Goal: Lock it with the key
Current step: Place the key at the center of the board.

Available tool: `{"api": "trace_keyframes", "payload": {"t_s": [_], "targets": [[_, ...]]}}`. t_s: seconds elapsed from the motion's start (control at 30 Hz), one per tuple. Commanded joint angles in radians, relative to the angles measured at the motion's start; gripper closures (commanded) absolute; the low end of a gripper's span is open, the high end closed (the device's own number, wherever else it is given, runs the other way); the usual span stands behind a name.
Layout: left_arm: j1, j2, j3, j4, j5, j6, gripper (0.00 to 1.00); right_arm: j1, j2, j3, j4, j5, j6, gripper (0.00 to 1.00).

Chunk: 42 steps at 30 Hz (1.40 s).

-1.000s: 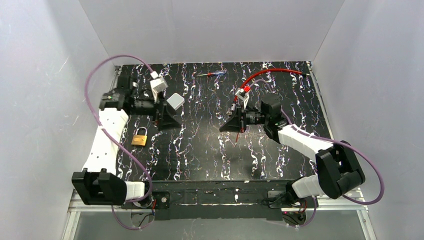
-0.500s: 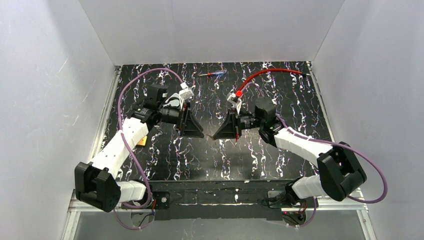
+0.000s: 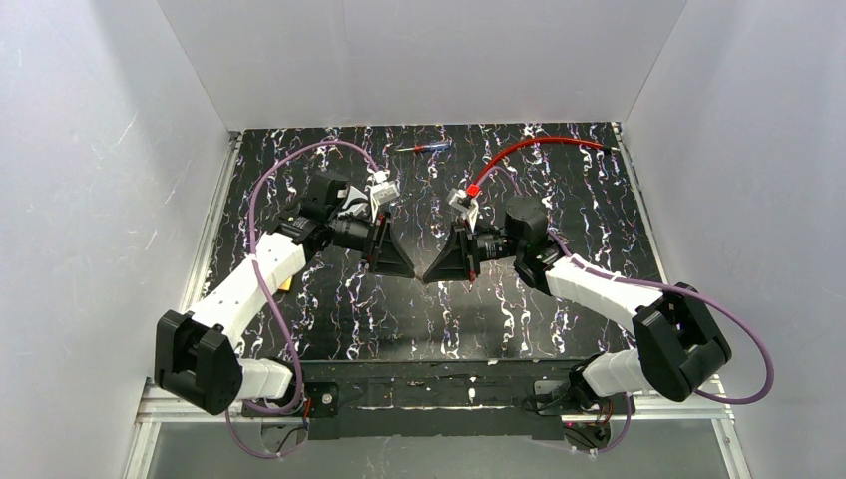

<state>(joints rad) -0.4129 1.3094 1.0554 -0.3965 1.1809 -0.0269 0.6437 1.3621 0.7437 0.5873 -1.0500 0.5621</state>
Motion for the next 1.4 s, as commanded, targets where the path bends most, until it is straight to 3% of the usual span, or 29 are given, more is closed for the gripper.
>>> {"api": "trace_keyframes", "payload": {"t_s": [0.0, 0.17, 0.23, 0.27, 0.3, 0.37, 0.43, 0.57, 0.7, 0.8, 0.83, 0.87, 0.9, 1.07, 1.37], "targets": [[-0.013, 0.004, -0.015, -0.002, 0.005, 0.014, 0.65, 0.005, -0.015, 0.038, 0.051, -0.006, -0.008, 0.99], [-0.020, -0.005, -0.027, -0.016, 0.014, 0.020, 0.85, 0.005, -0.006, 0.042, 0.016, 0.009, -0.032, 0.99], [-0.020, -0.009, -0.035, -0.041, 0.002, 0.022, 1.00, 0.004, -0.005, 0.043, 0.004, 0.010, -0.039, 0.99], [-0.020, -0.010, -0.034, -0.054, 0.000, 0.051, 1.00, 0.005, -0.003, 0.051, -0.025, 0.010, -0.056, 0.99], [-0.018, -0.006, -0.030, -0.072, 0.003, 0.061, 1.00, 0.004, -0.002, 0.063, -0.067, 0.006, -0.078, 0.89], [-0.002, 0.030, 0.046, -0.261, -0.025, 0.200, 1.00, -0.004, -0.013, 0.096, -0.204, -0.003, -0.192, 0.30], [0.071, 0.101, 0.154, -0.573, -0.075, 0.463, 1.00, -0.030, -0.051, 0.143, -0.453, 0.044, -0.369, 0.03], [0.209, 0.157, 0.203, -0.771, -0.268, 0.726, 1.00, -0.051, -0.090, 0.140, -0.517, 0.075, -0.436, 0.02], [0.237, 0.218, 0.250, -0.944, -0.586, 1.031, 1.00, -0.062, -0.110, 0.176, -0.638, 0.094, -0.556, 0.02], [0.266, 0.248, 0.231, -0.964, -0.755, 1.145, 1.00, -0.062, -0.107, 0.178, -0.656, 0.087, -0.559, 0.02], [0.275, 0.259, 0.225, -0.959, -0.786, 1.172, 1.00, -0.063, -0.107, 0.174, -0.653, 0.081, -0.560, 0.02], [0.283, 0.271, 0.216, -0.944, -0.822, 1.182, 1.00, -0.172, -0.108, 0.172, -0.648, 0.079, -0.560, 0.02], [0.288, 0.282, 0.202, -0.923, -0.861, 1.197, 1.00, -0.076, -0.110, 0.171, -0.649, 0.079, -0.559, 0.02], [0.307, 0.368, 0.173, -0.853, -1.033, 1.255, 1.00, -0.062, -0.119, 0.169, -0.669, 0.077, -0.598, 0.00], [0.321, 0.549, 0.335, -0.838, -1.073, 1.250, 1.00, -0.068, -0.112, 0.167, -0.665, 0.079, -0.598, 0.00]]}}
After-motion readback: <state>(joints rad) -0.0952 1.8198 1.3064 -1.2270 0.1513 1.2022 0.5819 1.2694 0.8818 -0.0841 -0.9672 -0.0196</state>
